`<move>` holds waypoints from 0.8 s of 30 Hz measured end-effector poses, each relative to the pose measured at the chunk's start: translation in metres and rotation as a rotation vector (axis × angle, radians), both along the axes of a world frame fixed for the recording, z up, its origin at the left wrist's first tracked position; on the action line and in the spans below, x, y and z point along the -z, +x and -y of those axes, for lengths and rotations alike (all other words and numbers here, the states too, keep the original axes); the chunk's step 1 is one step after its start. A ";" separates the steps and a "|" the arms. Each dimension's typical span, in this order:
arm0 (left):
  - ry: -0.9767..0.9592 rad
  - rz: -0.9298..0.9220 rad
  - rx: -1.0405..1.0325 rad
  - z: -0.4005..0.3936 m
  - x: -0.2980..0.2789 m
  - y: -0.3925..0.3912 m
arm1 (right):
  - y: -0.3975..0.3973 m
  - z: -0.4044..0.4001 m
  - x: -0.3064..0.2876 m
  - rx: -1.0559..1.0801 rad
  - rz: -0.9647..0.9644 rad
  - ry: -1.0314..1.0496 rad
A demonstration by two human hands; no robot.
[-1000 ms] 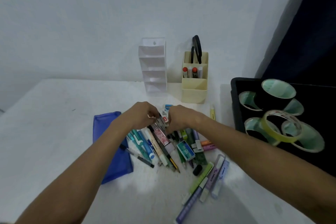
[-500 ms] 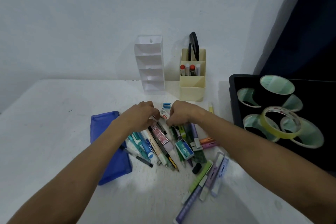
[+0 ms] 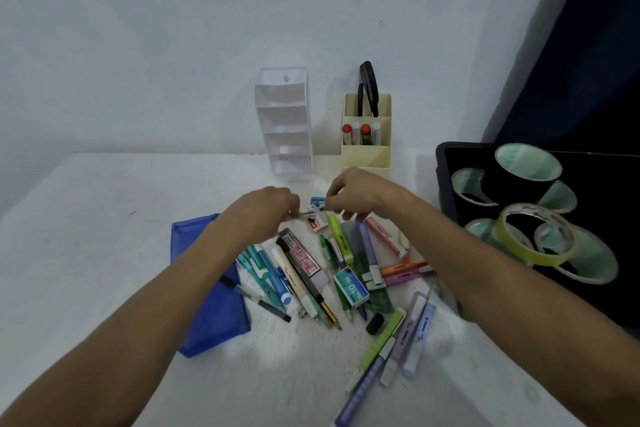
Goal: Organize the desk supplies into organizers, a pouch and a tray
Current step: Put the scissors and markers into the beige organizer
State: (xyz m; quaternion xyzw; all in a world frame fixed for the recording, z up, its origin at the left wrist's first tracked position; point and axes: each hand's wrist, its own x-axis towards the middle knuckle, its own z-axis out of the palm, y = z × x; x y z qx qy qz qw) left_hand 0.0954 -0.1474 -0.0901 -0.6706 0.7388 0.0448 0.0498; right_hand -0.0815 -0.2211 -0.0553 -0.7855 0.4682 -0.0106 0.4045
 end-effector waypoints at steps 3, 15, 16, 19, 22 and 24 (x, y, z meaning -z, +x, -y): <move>-0.114 -0.073 -0.110 0.007 -0.026 0.000 | -0.012 0.003 -0.028 0.038 0.125 -0.123; -0.672 -0.764 -0.089 0.056 -0.092 -0.066 | -0.055 0.016 -0.069 0.303 0.377 -0.642; -0.657 -0.745 -0.064 0.060 -0.087 -0.069 | -0.055 0.017 -0.063 0.299 0.357 -0.644; -0.600 -0.730 -0.026 0.066 -0.070 -0.073 | -0.053 0.023 -0.045 0.276 0.313 -0.600; -0.559 -0.700 -0.007 0.070 -0.055 -0.073 | -0.051 0.028 -0.032 0.260 0.312 -0.535; -0.547 -0.667 0.000 0.072 -0.047 -0.071 | -0.049 0.030 -0.026 0.245 0.319 -0.516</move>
